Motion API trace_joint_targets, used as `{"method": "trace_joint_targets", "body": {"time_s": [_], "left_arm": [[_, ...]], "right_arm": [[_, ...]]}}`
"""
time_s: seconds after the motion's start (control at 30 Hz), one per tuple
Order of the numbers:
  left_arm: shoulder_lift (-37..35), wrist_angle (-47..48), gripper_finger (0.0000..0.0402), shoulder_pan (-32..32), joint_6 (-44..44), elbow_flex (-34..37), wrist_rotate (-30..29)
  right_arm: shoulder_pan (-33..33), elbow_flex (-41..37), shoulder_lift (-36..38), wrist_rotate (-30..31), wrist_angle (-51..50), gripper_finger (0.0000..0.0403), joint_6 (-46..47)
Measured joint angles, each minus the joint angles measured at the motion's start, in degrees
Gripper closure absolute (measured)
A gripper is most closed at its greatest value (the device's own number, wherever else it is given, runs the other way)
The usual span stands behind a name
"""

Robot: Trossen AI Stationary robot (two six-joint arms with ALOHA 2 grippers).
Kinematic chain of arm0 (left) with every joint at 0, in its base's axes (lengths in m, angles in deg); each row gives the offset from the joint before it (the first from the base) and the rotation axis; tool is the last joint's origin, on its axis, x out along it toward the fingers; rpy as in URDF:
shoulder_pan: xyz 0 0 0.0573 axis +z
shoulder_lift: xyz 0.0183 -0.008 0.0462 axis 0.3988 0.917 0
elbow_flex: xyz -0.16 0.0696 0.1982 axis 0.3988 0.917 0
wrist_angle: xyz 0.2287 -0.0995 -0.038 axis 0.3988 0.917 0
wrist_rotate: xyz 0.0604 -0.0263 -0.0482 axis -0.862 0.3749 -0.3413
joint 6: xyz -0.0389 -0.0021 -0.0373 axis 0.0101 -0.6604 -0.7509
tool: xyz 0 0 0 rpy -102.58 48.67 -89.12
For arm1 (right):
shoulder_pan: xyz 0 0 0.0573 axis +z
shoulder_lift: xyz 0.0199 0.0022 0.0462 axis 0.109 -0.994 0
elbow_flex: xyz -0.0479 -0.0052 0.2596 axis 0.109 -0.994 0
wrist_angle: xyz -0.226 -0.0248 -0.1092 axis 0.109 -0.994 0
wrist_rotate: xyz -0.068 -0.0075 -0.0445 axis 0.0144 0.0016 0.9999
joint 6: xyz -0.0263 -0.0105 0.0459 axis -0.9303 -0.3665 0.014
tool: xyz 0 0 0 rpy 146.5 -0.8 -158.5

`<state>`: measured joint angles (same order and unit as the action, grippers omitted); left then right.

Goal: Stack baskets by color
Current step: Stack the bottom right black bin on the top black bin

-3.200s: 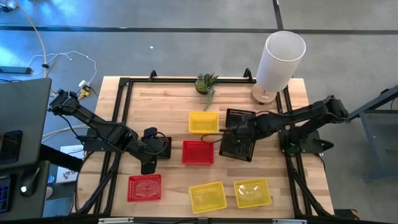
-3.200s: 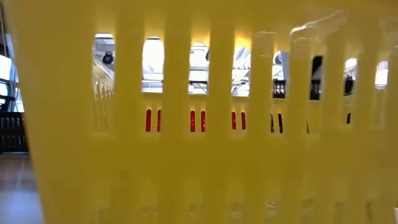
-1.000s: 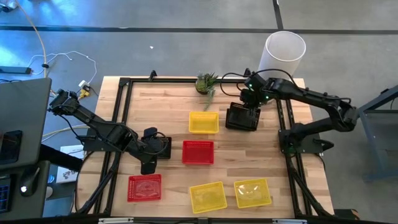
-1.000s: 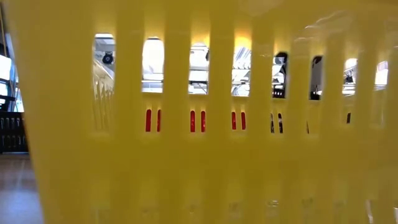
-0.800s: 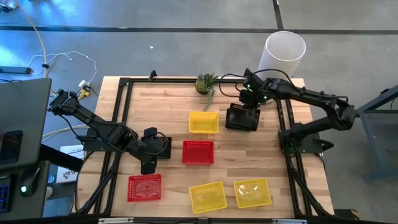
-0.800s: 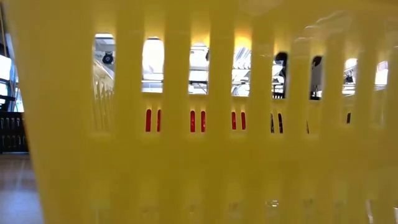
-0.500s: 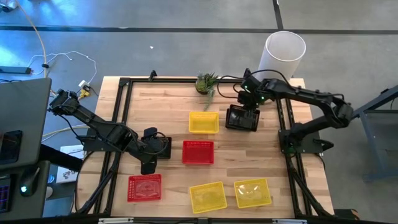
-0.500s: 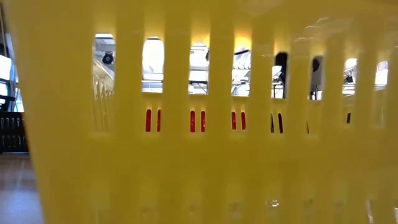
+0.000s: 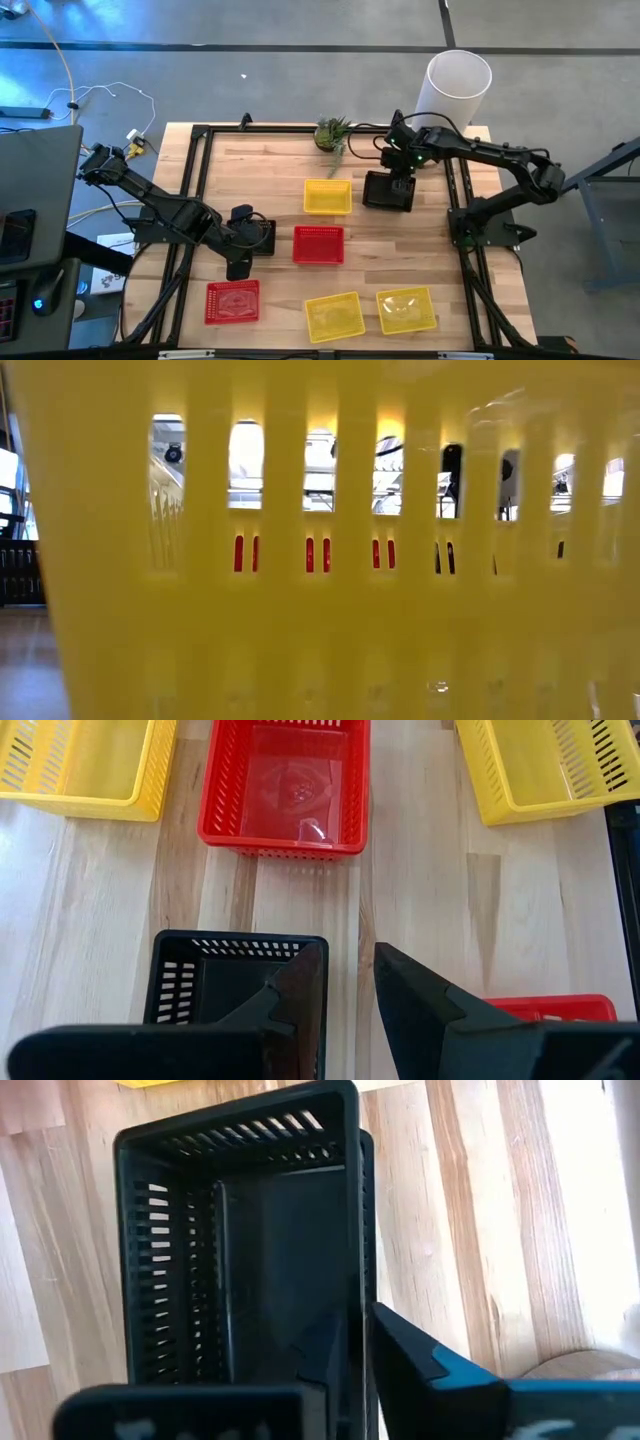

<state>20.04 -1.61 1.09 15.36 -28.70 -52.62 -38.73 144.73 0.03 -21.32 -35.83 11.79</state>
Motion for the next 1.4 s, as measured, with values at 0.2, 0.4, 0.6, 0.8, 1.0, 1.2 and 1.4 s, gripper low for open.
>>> {"method": "trace_joint_targets", "body": {"time_s": [0.2,0.4,0.6,0.8,1.0,1.2,1.4], "left_arm": [[0.00,0.00,0.0319,-0.01,0.00,0.00,0.00],[0.00,0.00,0.0319,-0.01,0.00,0.00,0.00],[0.00,0.00,0.0319,0.00,0.00,0.00,0.00],[0.00,0.01,0.0319,0.00,0.00,0.00,0.00],[0.00,0.02,0.0319,0.00,0.00,0.00,0.00],[0.00,0.01,0.0319,0.00,0.00,0.00,0.00],[0.00,0.02,0.0319,-0.01,0.00,0.00,0.00]], "right_arm": [[0.00,0.00,0.00,0.09,0.02,0.0334,0.07],[0.00,0.00,0.00,0.37,0.02,0.0332,1.76],[0.01,0.00,0.00,1.79,0.01,0.0332,3.27],[1.47,0.00,-1.43,2.93,0.00,0.0332,4.96],[3.88,0.00,-2.73,6.62,0.00,0.0335,5.88],[4.13,0.00,-2.73,7.19,-0.48,0.0394,6.21],[3.53,0.00,-2.73,6.75,-0.33,0.0399,5.97]]}}
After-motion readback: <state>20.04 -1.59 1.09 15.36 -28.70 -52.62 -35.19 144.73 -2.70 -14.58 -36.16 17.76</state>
